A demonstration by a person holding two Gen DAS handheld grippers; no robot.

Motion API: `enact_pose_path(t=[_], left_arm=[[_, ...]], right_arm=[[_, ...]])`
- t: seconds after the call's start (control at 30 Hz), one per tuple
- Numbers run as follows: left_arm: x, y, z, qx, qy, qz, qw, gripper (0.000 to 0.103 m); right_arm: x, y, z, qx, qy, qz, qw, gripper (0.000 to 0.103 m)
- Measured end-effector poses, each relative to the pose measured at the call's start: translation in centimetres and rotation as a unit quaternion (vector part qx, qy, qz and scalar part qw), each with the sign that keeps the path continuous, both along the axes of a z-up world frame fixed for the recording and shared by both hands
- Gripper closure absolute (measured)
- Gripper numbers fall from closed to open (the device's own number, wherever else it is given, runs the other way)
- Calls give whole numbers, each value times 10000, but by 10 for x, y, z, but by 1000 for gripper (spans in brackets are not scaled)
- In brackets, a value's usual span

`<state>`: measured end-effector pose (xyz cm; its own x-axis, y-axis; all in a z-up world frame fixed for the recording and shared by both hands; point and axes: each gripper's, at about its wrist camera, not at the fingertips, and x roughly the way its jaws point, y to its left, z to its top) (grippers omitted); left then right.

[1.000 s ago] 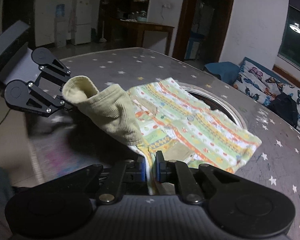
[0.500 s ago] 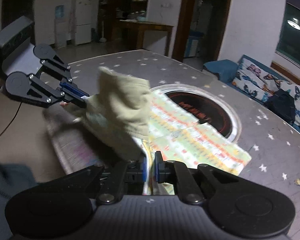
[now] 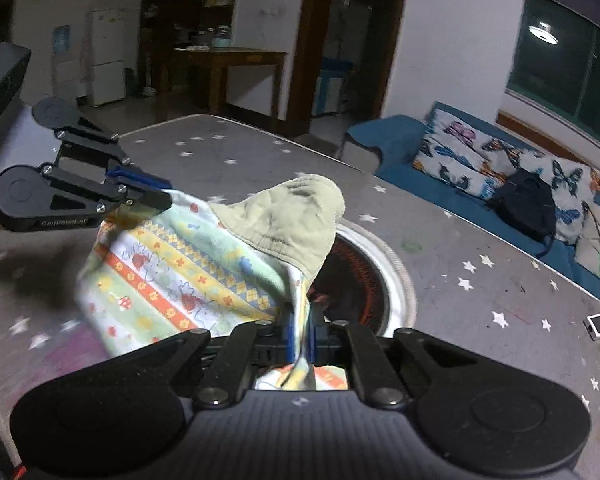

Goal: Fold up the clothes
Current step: 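Lower the folded garment onto the table with both grippers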

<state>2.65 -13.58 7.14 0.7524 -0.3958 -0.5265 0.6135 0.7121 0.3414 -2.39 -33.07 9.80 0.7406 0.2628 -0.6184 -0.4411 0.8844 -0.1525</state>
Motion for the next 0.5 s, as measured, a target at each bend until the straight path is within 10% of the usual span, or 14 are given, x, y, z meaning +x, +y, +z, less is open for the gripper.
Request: enact_pose_path(t=[0.23,0.5], left_arm=[[44,-17,-41,125,264,487,9984,97],[60,-2,-48,-272,672,959,9927,83]], right_arm=[[55,-12,-49,254,261,-428,9984,94],[61,-42,-64,668,208,-986,9927,66]])
